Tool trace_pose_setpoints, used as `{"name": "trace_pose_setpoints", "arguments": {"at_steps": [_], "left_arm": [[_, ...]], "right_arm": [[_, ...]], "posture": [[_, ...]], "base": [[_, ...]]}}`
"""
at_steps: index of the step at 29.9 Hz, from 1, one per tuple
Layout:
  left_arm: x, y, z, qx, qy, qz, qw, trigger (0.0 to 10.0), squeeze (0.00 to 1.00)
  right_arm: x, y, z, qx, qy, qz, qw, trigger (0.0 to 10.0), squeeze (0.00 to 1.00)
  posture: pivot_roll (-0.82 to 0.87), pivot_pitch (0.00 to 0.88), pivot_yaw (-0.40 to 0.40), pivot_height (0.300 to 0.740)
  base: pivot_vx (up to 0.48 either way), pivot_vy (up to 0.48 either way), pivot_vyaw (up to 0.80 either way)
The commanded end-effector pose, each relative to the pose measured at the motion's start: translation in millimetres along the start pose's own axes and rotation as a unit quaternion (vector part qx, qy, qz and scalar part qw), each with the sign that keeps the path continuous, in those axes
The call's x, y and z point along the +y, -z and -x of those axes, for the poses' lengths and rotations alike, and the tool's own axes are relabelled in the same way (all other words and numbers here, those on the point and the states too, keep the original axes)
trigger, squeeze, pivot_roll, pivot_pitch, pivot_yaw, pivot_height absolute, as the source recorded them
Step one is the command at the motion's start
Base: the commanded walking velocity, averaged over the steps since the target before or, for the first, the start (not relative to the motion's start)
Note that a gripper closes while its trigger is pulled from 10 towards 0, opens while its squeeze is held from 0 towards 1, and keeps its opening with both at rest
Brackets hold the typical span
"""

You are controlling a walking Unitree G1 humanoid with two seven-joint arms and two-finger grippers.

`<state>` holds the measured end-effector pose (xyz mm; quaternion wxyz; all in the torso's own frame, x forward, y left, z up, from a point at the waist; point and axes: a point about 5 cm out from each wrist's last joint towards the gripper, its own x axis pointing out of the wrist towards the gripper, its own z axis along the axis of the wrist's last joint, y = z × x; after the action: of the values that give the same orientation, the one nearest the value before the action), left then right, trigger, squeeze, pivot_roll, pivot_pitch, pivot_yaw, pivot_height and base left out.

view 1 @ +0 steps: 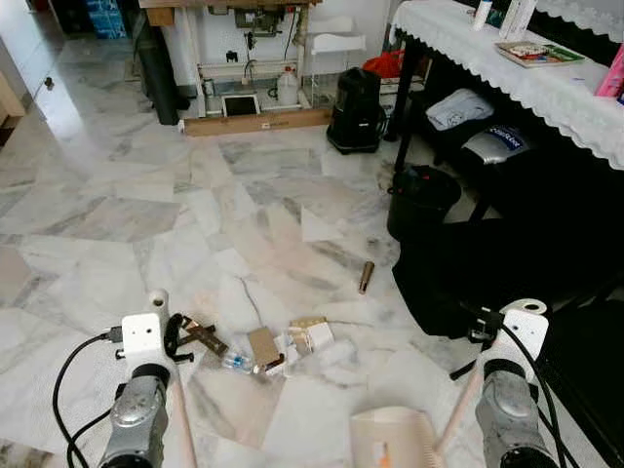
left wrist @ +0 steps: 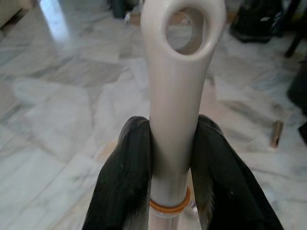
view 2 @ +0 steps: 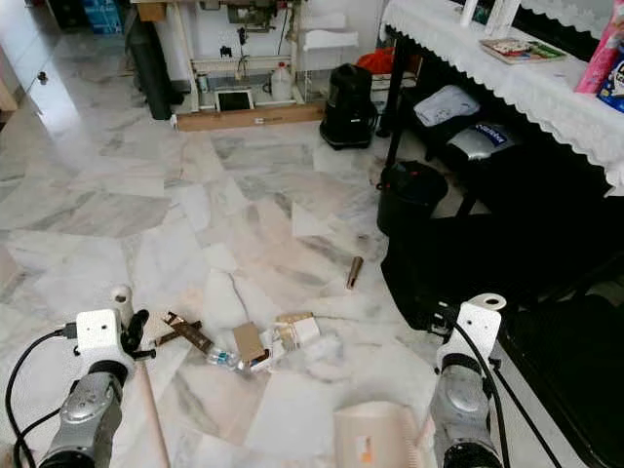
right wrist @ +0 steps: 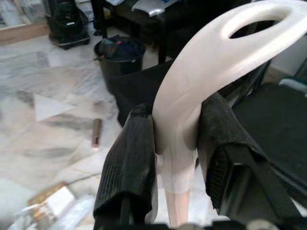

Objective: Sweep floor

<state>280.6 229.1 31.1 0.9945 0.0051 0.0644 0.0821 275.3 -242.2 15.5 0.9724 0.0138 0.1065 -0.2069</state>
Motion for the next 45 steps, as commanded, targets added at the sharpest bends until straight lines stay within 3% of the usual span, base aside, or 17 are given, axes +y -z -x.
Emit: {"name": "trace_pose_setpoints", "arguments": {"at_steps": [1,13,28,39,45], "left_arm": [[-3.1,-14,-5.9,-0.031,0.002,0.017,0.999,10.0,0.00],[-19.5,-39,-13.4,-0.070,0.051,0.030,0.996,10.0,0.00],[-27.2,-47,-7.3,-0.078,0.078,0.030,0.993,10.0,0.00],[-32.9,-39,-3.2,-0.059,0.079,0.033,0.995,10.0,0.00],[-33.4,-50,-5.3,-0.076,0.082,0.033,0.993,10.0,0.00]], "right_arm": [[2.3,-8,-4.0,-0.011,-0.007,-0.015,1.000,10.0,0.00],[5.2,1,-1.7,0.014,-0.035,-0.020,0.999,10.0,0.00],[4.8,10,3.0,0.033,-0.026,-0.016,0.999,10.0,0.00],[7.8,12,4.2,0.034,-0.028,-0.012,0.999,10.0,0.00],[7.7,13,5.0,0.035,-0.024,-0.013,0.999,10.0,0.00]], "posture": [[-0.05,0.000,-0.047,0.740],[-0.05,0.000,-0.048,0.740],[-0.04,0.000,-0.045,0.740],[-0.04,0.000,-0.045,0.740],[-0.04,0.000,-0.039,0.740]], "base": [[0.000,0.000,0.00],[0.000,0.000,0.00],[0.000,0.000,0.00],[0.000,0.000,0.00],[0.000,0.000,0.00]]}}
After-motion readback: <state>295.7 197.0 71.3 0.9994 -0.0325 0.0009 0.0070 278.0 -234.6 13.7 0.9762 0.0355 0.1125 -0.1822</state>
